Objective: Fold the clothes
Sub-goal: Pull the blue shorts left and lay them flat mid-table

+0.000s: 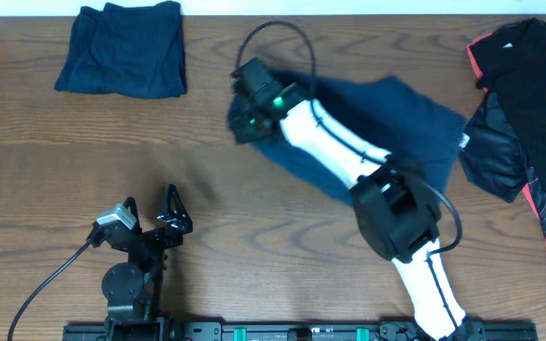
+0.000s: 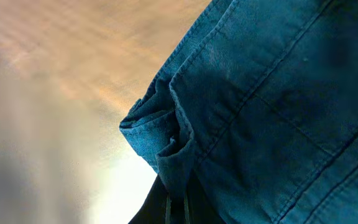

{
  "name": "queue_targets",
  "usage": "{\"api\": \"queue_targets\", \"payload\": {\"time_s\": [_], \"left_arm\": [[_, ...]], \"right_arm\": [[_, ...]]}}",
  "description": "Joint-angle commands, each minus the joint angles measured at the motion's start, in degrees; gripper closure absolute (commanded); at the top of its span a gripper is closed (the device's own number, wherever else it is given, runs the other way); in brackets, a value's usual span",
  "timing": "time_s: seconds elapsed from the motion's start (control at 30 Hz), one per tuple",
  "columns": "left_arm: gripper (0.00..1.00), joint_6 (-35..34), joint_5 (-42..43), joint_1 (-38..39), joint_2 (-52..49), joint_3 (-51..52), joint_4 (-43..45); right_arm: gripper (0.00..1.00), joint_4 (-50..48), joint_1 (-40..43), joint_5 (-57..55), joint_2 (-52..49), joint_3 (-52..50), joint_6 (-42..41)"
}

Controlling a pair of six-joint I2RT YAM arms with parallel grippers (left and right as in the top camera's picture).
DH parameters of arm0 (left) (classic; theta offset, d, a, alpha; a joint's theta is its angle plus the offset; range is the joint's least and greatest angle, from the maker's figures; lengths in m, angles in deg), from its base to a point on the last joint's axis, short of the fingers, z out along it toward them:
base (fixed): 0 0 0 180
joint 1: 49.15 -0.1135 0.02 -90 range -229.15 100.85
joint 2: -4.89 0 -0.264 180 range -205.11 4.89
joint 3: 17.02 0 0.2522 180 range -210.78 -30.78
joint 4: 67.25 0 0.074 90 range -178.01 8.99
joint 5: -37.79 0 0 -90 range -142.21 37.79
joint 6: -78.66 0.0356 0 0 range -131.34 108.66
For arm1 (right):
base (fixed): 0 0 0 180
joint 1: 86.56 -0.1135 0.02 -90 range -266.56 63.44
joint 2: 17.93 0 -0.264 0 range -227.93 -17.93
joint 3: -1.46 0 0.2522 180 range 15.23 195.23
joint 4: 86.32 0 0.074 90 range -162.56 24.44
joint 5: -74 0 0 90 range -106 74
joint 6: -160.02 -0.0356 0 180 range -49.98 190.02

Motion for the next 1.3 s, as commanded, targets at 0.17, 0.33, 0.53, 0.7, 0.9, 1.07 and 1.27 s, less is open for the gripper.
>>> {"api": "queue_targets", "payload": {"time_s": [0.17, 0.33, 0.53, 0.7, 0.9, 1.07, 1.27], "left_arm": [[0.02, -0.1, -1.1, -0.2, 0.3, 1.0, -2.1], [0.02, -0.1, -1.1, -0.2, 0.3, 1.0, -2.1], [0.02, -0.1, -1.1, -0.2, 0.3, 1.0, -2.1], [0.02, -0.1, -1.1, -0.2, 0.3, 1.0, -2.1], [0.02, -0.1, -1.1, -0.2, 0.3, 1.0, -2.1], [0.02, -0.1, -1.1, -0.2, 0.3, 1.0, -2.1], [0.02, -0.1, -1.1, -0.2, 0.3, 1.0, -2.1]], "right_arm": [[0.99, 2.7, -3.7, 9.0, 1.6, 0.9, -2.7], [0.99, 6.1, -3.4, 8.5, 3.3, 0.9, -0.3], [0.57, 11.2, 1.5, 5.7, 10.4, 0.9, 5.0], [0.11, 17.5, 7.3, 6.3, 16.9, 0.9, 10.0], [0.35, 30.3, 17.0, -1.7, 19.7, 0.9, 13.5], [0.84, 36.0, 25.5, -11.1, 18.5, -1.9, 13.8], [0.94, 32.8, 38.0, -11.3, 18.4, -8.6, 13.6]]}}
